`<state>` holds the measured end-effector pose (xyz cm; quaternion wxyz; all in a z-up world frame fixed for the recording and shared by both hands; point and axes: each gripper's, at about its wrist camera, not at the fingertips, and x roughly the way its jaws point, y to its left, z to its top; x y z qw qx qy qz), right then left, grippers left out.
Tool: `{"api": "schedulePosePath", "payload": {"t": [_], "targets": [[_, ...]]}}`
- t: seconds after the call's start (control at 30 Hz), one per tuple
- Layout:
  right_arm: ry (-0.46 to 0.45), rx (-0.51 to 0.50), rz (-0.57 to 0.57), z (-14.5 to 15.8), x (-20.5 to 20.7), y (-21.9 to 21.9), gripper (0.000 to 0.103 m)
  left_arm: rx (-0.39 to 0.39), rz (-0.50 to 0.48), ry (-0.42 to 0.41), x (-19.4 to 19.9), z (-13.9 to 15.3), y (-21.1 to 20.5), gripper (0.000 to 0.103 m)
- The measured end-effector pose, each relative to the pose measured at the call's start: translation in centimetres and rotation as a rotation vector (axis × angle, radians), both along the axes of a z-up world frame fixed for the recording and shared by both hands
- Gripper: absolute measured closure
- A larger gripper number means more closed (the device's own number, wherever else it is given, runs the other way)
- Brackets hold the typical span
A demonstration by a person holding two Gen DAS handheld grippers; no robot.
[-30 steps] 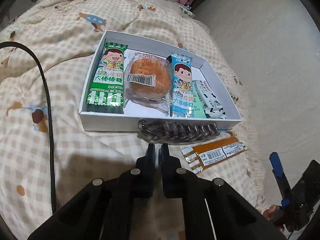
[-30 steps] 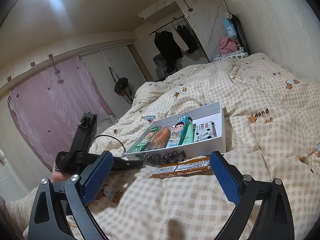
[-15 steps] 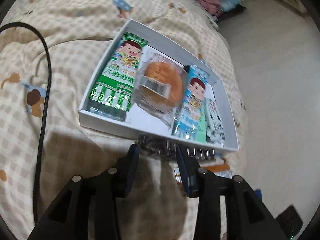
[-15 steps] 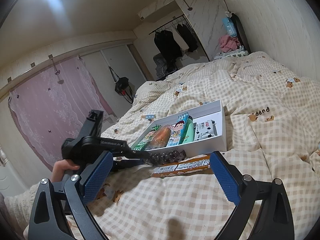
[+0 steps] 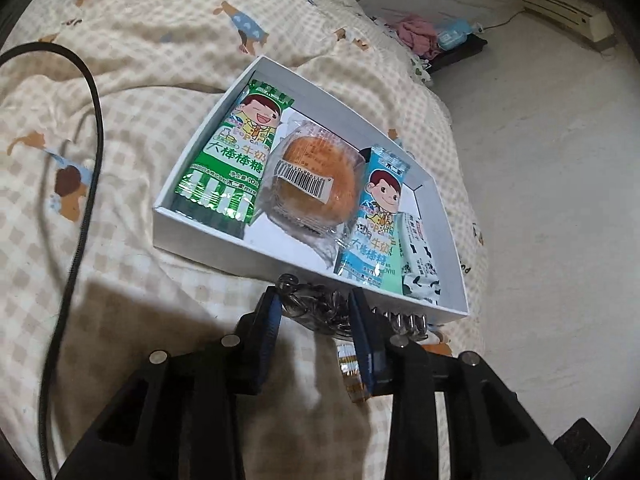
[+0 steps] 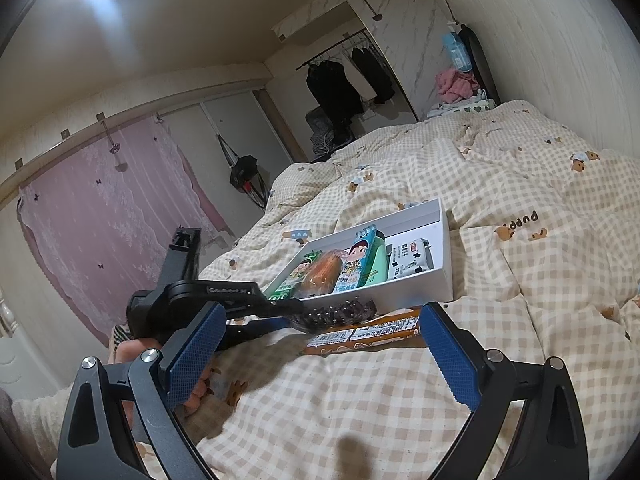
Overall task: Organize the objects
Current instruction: 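Close the left gripper on the claw clip and lift it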
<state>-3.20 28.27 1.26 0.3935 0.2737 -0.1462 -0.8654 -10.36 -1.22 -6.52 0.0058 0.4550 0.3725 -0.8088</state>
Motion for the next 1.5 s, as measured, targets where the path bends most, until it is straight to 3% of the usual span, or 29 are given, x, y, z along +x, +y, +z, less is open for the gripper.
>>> {"api": "schedulePosePath", "payload": {"t": [0.1,0.2,0.43,0.63,0.73,0.83,0.93,1.03,1.17,1.4,1.5], "targets": [[-0.003,-0.007,-0.002,0.0,0.0,0.1,0.005,0.026,0.008,-0.006,0.8,0.3,-0.7,0.067],[-0.006,-0.010,-0.004,0.0,0.1,0.2,0.005,0.036,0.016,-0.011,1.9,0.9,-1.6,0.074],[-0.007,-0.008,-0.003,0.0,0.0,0.1,0.005,-0.112,-0.064,0.037,4.0,3.7,-1.6,0.077],[-0.009,-0.007,-0.002,0.0,0.0,0.2,0.005,-0.214,-0.222,0.065,5.4,5.0,0.1,0.083],[-0.009,-0.007,-0.003,0.0,0.0,0.2,0.005,-0.260,-0.369,0.071,6.4,5.5,2.0,0.084],[-0.008,-0.007,-0.003,0.0,0.0,0.2,0.005,-0.255,-0.497,0.062,7.5,5.3,3.5,0.084],[-0.009,-0.007,-0.002,0.0,0.0,0.2,0.005,-0.344,-0.580,0.066,8.3,5.8,4.8,0.084],[-0.010,-0.006,-0.003,0.0,0.0,0.2,0.005,-0.351,-0.645,0.083,8.2,6.5,5.2,0.071],[-0.009,-0.006,-0.003,0.0,0.0,0.2,0.005,-0.368,-0.629,0.111,7.1,7.3,5.2,0.055],[-0.011,-0.009,-0.006,0.0,0.0,0.2,0.005,-0.401,-0.575,0.029,3.1,5.4,7.0,0.052],[-0.014,-0.012,-0.008,0.0,0.0,0.3,0.005,-0.411,-0.579,-0.040,1.9,3.8,7.6,0.044]]}}
